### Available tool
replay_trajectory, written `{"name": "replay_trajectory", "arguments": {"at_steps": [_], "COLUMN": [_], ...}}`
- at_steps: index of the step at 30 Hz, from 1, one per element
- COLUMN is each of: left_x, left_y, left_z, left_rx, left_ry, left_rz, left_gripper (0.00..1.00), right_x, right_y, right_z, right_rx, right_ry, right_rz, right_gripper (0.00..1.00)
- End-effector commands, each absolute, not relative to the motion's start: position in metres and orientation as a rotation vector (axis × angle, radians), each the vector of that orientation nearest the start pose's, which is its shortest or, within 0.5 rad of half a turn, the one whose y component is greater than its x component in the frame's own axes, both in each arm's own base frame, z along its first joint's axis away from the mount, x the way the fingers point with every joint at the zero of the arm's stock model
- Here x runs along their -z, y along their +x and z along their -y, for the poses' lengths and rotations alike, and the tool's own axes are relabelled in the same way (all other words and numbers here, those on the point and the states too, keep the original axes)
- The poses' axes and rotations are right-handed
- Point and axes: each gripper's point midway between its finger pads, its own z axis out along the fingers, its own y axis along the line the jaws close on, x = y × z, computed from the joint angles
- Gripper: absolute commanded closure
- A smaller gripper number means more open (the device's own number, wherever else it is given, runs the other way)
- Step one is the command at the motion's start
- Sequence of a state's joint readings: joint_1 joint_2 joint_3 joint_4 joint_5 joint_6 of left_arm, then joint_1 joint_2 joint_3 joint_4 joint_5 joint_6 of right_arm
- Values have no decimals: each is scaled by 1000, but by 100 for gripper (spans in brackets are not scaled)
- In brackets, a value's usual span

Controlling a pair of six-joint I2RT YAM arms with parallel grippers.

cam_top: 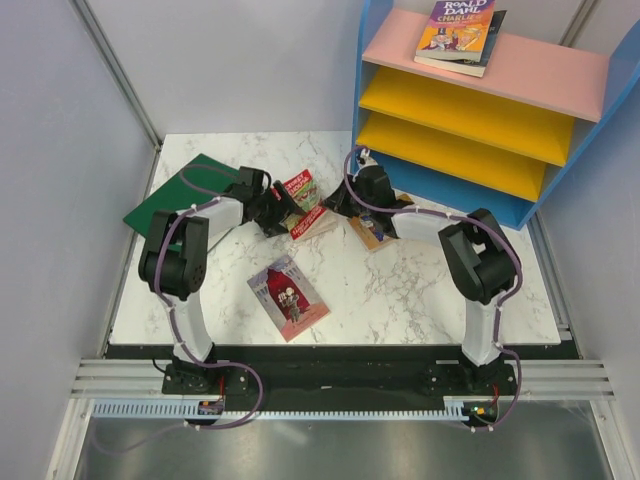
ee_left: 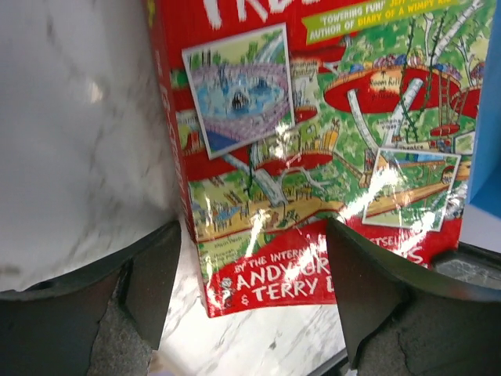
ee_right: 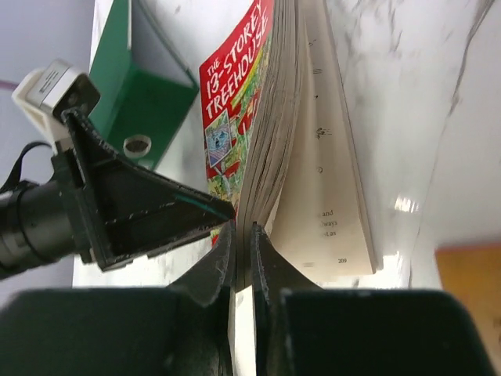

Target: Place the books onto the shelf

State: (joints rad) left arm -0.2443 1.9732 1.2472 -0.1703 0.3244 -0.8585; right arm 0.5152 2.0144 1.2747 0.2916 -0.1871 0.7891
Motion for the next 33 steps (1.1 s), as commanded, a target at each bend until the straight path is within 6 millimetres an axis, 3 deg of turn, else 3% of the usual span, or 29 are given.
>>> {"name": "replay_trajectory", "arguments": {"at_steps": [1,3,4,7,8,9,10,11,12,13,14,16,17,18,20,22,27,28,32,33], "left_x": [-44,-51,-54,-71,-68,-86,-94,-89,-108,-113,-107,-125,-123,-125,-134,-143,-128,-114,-107,-90], "left_y": [397,385,380,362,349,347,342,330,326,323,313,310,303,299,292,284,242,230,209,200], "left_z": [192,191,191,195,194,197,198,197,197,198,196,200,202,205,208,211,218,217,218,214], "left_rx": [823,845,862,937,942,981,996,998,1027,1039,1037,1095,1109,1124,1142,1151,1124,1112,1150,1143], "left_ry": [-606,-610,-608,-592,-601,-575,-563,-579,-552,-545,-560,-540,-545,-524,-490,-466,-517,-537,-624,-654], "left_rz": [-2573,-2554,-2546,-2496,-2505,-2448,-2429,-2435,-2375,-2347,-2357,-2279,-2285,-2287,-2268,-2253,-2336,-2362,-2299,-2320], "left_gripper": [18,18,18,19,20,20,20,20,20,20,20,19,20,20,20,20,20,20,17,17], "right_x": [-143,-142,-155,-168,-170,-173,-175,-168,-178,-179,-180,-181,-173,-181,-177,-185,-194,-195,-200,-200], "right_y": [421,410,404,385,379,369,363,353,346,340,333,317,308,303,293,289,278,280,277,276], "right_z": [-330,-325,-325,-321,-320,-316,-315,-311,-309,-308,-307,-302,-299,-297,-291,-283,-274,-273,-277,-279], "right_rx": [-1095,-1106,-1135,-1195,-1214,-1235,-1255,-1267,-1291,-1319,-1344,-1394,-1406,-1425,-1421,-1410,-1417,-1407,-1441,-1446], "right_ry": [108,124,121,136,138,140,152,160,160,188,197,211,245,244,269,285,329,345,355,348], "right_rz": [-2112,-2127,-2109,-2093,-2098,-2097,-2100,-2124,-2104,-2107,-2104,-2086,-2108,-2082,-2087,-2063,-2037,-2031,-2019,-2019], "right_gripper": [96,96,96,96,96,96,96,96,96,96,96,96,96,96,96,96,96,96,96,96]}}
